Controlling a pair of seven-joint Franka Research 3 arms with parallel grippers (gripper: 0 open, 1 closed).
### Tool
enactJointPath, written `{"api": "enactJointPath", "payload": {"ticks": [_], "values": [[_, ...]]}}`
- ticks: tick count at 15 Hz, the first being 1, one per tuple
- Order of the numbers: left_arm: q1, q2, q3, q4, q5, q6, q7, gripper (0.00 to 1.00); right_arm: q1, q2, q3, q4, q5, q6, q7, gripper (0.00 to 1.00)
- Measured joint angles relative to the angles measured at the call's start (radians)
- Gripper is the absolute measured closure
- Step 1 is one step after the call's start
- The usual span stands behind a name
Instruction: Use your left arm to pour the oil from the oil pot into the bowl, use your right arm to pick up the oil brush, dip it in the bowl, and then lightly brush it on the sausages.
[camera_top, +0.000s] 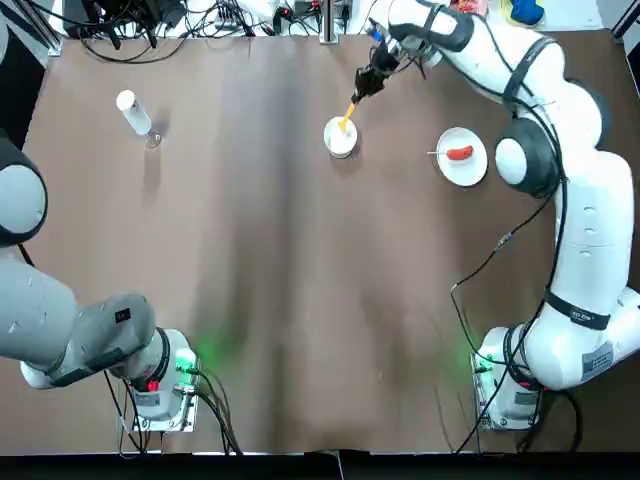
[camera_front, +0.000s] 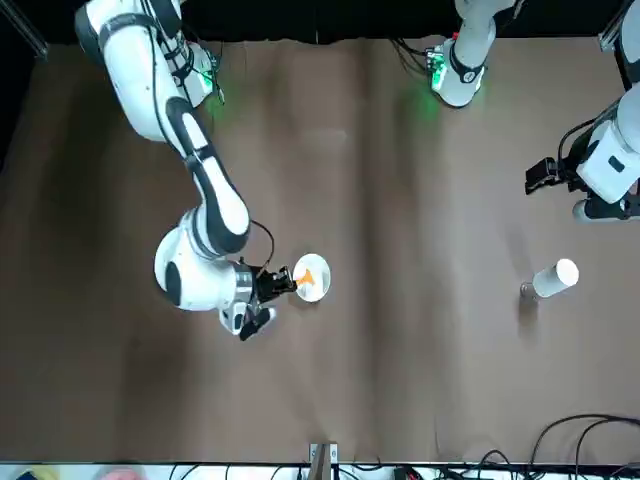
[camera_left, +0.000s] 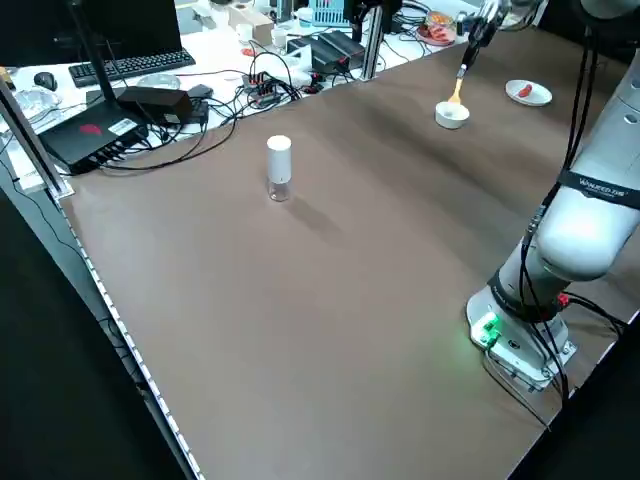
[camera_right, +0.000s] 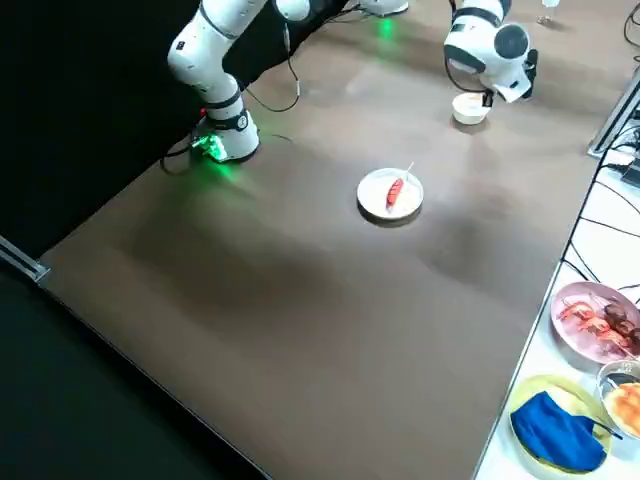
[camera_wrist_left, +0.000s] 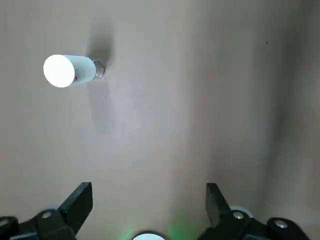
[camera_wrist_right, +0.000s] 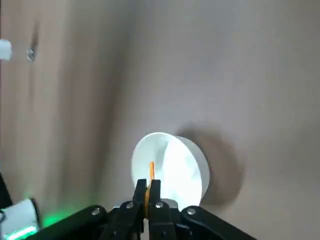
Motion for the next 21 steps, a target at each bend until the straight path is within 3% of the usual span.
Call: {"api": "enactJointPath", "payload": {"ticks": [5, 8, 11, 21], "values": [[0.0, 0.0, 0.0, -0.002, 0.0, 0.0, 0.0, 0.0, -0.125, -0.098, -0.034, 0.0, -0.019, -0.165, 0.025, 0.95], [0.0, 0.0, 0.0, -0.002, 0.0, 0.0, 0.0, 0.0, -0.184, -0.123, -0.111, -0.002, -0.13, -0.298, 0.025, 0.95], [0.0, 0.0, 0.0, -0.002, 0.0, 0.0, 0.0, 0.0, -0.223, -0.124, -0.158, -0.023, -0.233, -0.344, 0.024, 0.95], [0.004, 0.0, 0.003, -0.005, 0.001, -0.001, 0.0, 0.0, -0.343, -0.124, -0.167, -0.117, -0.313, -0.418, -0.009, 0.95]]}}
